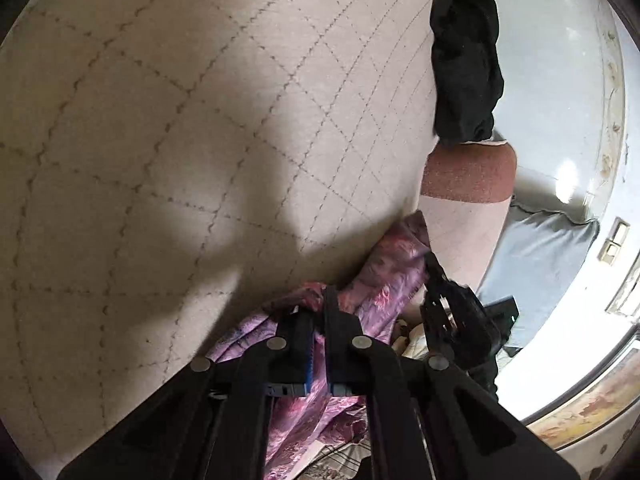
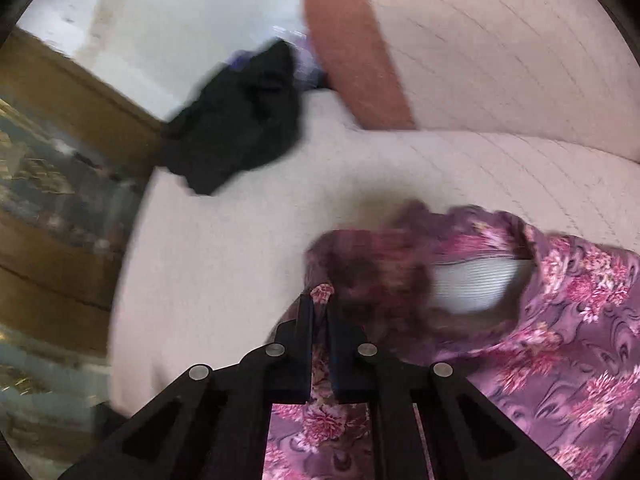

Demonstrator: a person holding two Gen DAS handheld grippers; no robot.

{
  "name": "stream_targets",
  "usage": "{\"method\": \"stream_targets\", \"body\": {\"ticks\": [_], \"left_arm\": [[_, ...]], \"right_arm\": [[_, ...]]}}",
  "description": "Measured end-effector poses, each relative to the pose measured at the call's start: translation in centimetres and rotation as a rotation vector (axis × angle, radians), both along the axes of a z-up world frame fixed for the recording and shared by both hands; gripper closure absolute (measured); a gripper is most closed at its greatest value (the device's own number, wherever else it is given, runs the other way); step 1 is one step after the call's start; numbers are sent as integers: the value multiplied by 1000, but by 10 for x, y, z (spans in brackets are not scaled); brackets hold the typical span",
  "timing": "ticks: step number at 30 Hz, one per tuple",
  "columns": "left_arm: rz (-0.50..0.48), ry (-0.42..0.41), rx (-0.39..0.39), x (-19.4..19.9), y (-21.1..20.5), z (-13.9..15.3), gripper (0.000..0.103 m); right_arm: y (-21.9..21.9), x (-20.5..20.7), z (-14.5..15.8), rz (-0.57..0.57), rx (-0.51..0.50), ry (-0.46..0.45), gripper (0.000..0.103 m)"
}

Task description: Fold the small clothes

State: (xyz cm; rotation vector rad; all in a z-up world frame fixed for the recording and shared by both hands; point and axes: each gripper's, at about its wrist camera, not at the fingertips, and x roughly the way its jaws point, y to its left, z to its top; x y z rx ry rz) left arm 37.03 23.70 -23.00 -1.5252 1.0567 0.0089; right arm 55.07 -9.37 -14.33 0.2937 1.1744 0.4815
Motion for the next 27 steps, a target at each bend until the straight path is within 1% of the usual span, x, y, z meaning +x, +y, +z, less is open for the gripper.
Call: {"method": "stream_targets", "body": {"ticks": [2, 3, 4, 5, 6, 7, 9, 10, 12, 13, 14, 15, 16, 17, 18, 19, 20, 21, 22, 23, 24, 25, 26, 27], "left_arm": [[24, 43, 41, -7, 4, 0, 84], [39, 39, 45, -10, 9, 1, 84], [39, 41, 52, -8, 10, 5, 77], [39, 26, 65, -9, 12, 12, 65], [41, 4, 76, -15, 17, 14, 60], [36, -14, 92, -15, 17, 19, 57], [-27, -37, 113, -6, 8, 25, 57], [-72, -35, 117, -2, 4, 24, 57], [-172, -8, 150, 5, -13, 20, 57], [-233, 7, 188, 11, -23, 18, 57], [-270, 15, 233, 15, -31, 18, 58], [-295, 14, 294, 16, -36, 21, 60], [-312, 10, 361, 16, -41, 26, 64], [-327, 5, 443, 17, -43, 31, 81], [-331, -4, 488, 17, -45, 34, 94], [-326, -9, 504, 20, -44, 36, 98], [-305, -4, 502, 20, -39, 34, 98], [-271, 7, 476, 20, -32, 32, 98], [-256, 12, 452, 21, -28, 30, 98], [-258, 14, 432, 14, -24, 25, 96], [-280, 16, 440, 14, -28, 25, 96], [-300, 14, 462, 13, -33, 28, 94], [-319, 0, 497, 11, -42, 35, 88], [-337, -30, 534, 8, -54, 44, 82]], "right_arm": [[4, 9, -12, -9, -11, 19, 87], [4, 8, -14, -10, -20, 34, 76], [2, 10, -13, -14, -7, 35, 65], [-5, 6, -7, -23, 29, 18, 59], [-12, -1, 2, -28, 59, -6, 44], [-19, -11, 11, -26, 64, -33, 34], [-31, -36, 24, -3, 45, -65, 34], [-33, -45, 25, 7, 31, -66, 34], [-47, -79, 29, 17, 4, -101, 34], [-57, -103, 31, 18, -11, -119, 35], [-68, -124, 33, 18, -17, -137, 35], [-78, -146, 35, 15, -17, -159, 35], [-94, -173, 33, 8, -8, -172, 35], [-104, -190, 30, 0, -8, -171, 36], [-117, -212, 25, -24, -18, -169, 37], [-125, -226, 18, -41, -23, -161, 48], [-134, -237, 12, -49, -29, -150, 59], [-144, -253, 2, -56, -35, -125, 72], [-152, -262, -4, -66, -23, -109, 72], [-162, -274, -12, -86, 1, -101, 72], [-168, -280, -17, -102, 7, -104, 72], [-177, -289, -19, -134, 4, -121, 72], [-186, -296, -14, -170, 5, -153, 72], [-191, -299, -3, -180, 8, -186, 72]]}}
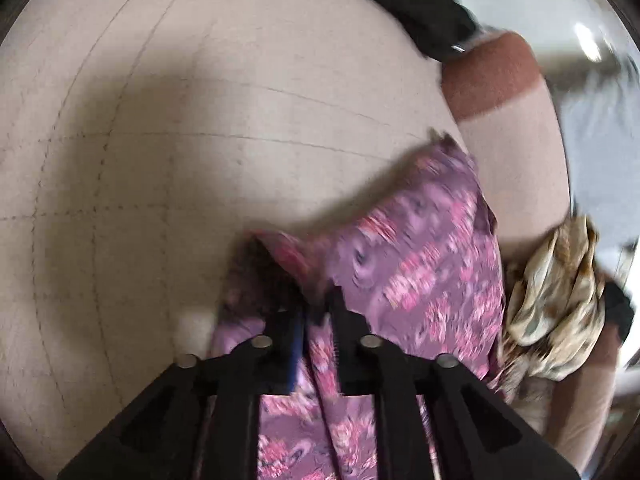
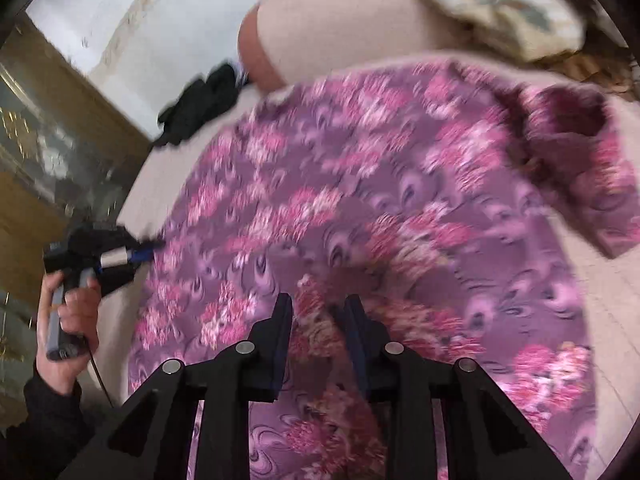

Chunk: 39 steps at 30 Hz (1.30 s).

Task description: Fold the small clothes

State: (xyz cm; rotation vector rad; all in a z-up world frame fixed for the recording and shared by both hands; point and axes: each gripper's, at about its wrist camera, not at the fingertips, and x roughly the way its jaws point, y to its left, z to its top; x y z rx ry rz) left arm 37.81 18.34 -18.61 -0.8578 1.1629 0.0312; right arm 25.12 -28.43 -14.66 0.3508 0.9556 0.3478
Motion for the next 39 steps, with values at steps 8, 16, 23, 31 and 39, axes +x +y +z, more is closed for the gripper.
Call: {"method": "stream_targets", "body": {"ticks": [8, 16, 23, 31, 39], "left_arm": [[-376, -291, 324, -57, -134, 72, 37], [-559, -298, 208, -85, -233, 107, 37], [-576, -283, 247, -94, -276, 117, 35], [-602, -277, 215, -115, -304, 120, 35], [-664, -201, 88, -119, -330, 102, 35]], "right_arm": [[-65, -27, 95, -187, 54, -292, 11], [-173, 41, 73, -348, 54, -2, 16], [-163, 62, 19, -261, -48, 138, 88], [-223, -31, 90, -394, 102, -40, 95], [-215, -153, 95, -429, 238, -174, 95]]}}
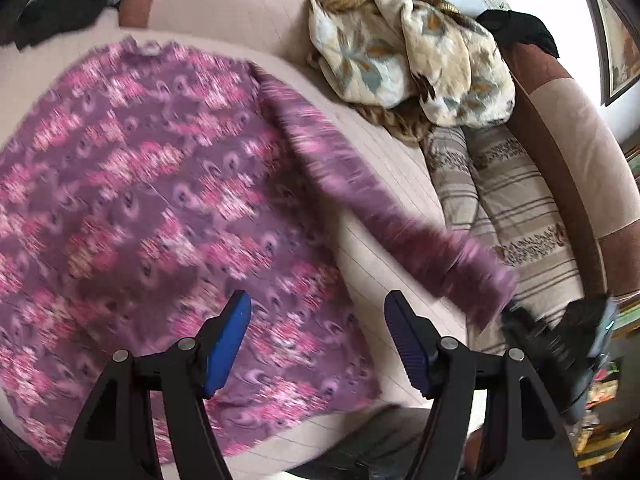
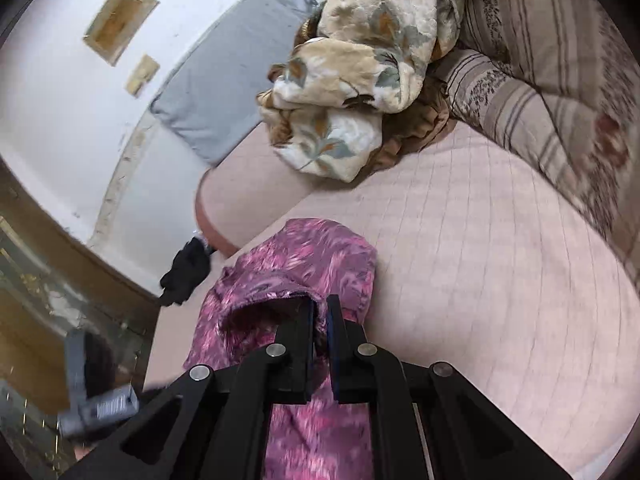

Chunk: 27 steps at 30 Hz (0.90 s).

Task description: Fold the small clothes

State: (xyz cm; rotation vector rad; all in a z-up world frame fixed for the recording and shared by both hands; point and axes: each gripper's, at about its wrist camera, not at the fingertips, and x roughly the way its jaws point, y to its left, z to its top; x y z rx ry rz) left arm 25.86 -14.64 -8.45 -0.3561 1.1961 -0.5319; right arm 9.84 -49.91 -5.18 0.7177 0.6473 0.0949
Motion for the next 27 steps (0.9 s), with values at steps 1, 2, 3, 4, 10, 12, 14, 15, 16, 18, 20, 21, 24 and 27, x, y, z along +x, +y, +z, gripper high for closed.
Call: {"method": "stream_targets", "body": {"ticks": [1, 2, 3, 4, 10, 12, 14, 15, 16, 18, 20, 21, 24, 27], "left_arm": [[-5, 20, -12, 1, -2, -4, 35], [-6, 51, -29, 1, -5, -11, 35], [-3, 84, -46, 2, -7, -18, 35], [1, 117, -67, 4, -9, -24, 35], [40, 283, -181, 25, -25, -64, 33], [63, 292, -128, 29, -30, -74, 33], [62, 317, -92, 35, -41, -85, 33], [61, 328, -82, 37, -46, -89, 33], [59, 340, -64, 38, -54, -95, 33], [59, 367, -34, 41, -63, -106, 33], [60, 394, -16, 40, -70, -115, 41], [51, 401, -16, 39, -73, -119, 45], [55, 408, -43, 32, -74, -123, 94], [74, 346, -160, 30, -60, -95, 101]], "right_arm": [[3, -1, -6, 1, -5, 21, 93], [8, 3, -16, 16, -27, 68, 93], [10, 8, -22, 31, -37, 96, 93], [13, 13, -26, 50, -27, 112, 93], [29, 21, -35, 153, 9, 101, 95], [27, 19, -36, 108, -36, 125, 95], [20, 20, -39, 57, -51, 154, 78], [17, 23, -42, 33, -58, 183, 41], [14, 26, -47, 12, -68, 219, 16], [13, 36, -62, 12, -69, 312, 16], [10, 47, -84, 61, 10, 395, 27], [9, 52, -96, 77, 46, 447, 39], [12, 58, -114, 119, 89, 510, 80], [20, 54, -102, 151, 48, 445, 92]]}}
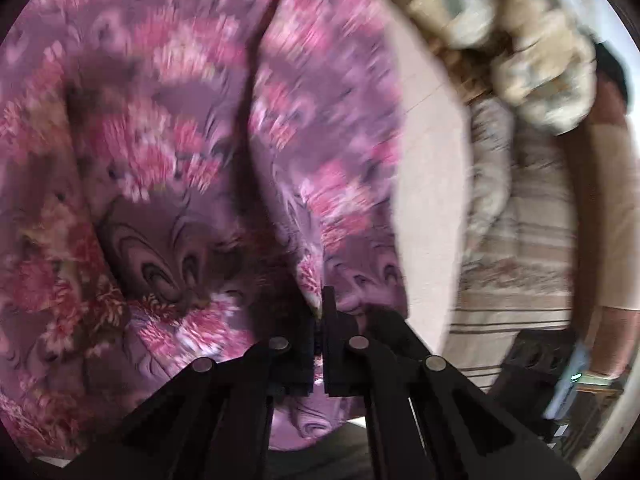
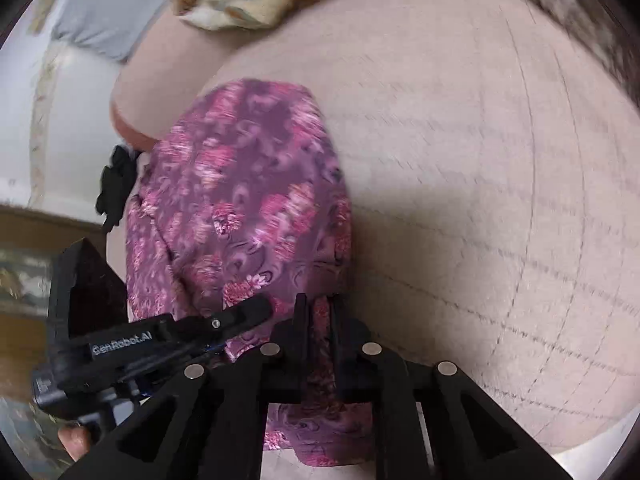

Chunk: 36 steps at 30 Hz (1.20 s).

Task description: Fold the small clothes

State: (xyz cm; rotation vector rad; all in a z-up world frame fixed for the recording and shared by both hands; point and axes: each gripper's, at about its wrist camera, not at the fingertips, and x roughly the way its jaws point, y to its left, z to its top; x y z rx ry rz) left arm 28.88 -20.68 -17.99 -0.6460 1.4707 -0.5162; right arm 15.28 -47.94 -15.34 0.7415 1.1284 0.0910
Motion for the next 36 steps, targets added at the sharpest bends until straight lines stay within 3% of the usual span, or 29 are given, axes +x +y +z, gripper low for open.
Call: {"method": "stream_targets", "body": {"ticks": [4, 8, 10, 12, 15, 17, 19, 21, 22, 24, 27, 30, 33, 36], "left_arm": [[-29, -157, -76, -5, 23, 72, 101], [-113, -319, -8, -25, 68, 137, 101], [-127, -345, 18, -33, 98, 143, 101], [-122, -325, 25, -36, 130, 130, 101], [-74, -272, 56, -34, 175, 85, 101], [-41, -206, 80, -26, 198, 43, 101], [-19, -144, 102, -23, 214, 12, 101], [14, -115, 85, -24, 228, -8, 95], [16, -119, 65, -25, 231, -10, 86], [4, -152, 50, -24, 235, -4, 77], [-52, -251, 89, -15, 225, 28, 66], [-83, -355, 103, 7, 210, 69, 47], [-93, -392, 97, 46, 186, 96, 38], [-113, -386, 131, 99, 154, 101, 37]], "right_arm": [[7, -14, 39, 68, 88, -257, 92], [43, -32, 74, 210, 186, -448, 92], [73, -39, 82, 265, 221, -474, 92], [113, -41, 77, 339, 256, -448, 91], [171, -33, 52, 417, 193, -345, 88], [197, -25, 25, 469, 149, -232, 73], [204, -20, 5, 474, 85, -152, 68], [192, -22, 2, 422, 42, -149, 63], [182, -25, 7, 379, 19, -168, 48], [159, -30, 22, 288, -16, -218, 23], [129, -22, 59, 182, -88, -308, 20], [117, 27, 105, 102, -177, -376, 15], [103, 83, 121, 69, -106, -389, 12], [76, 134, 93, 32, 45, -315, 12]]}}
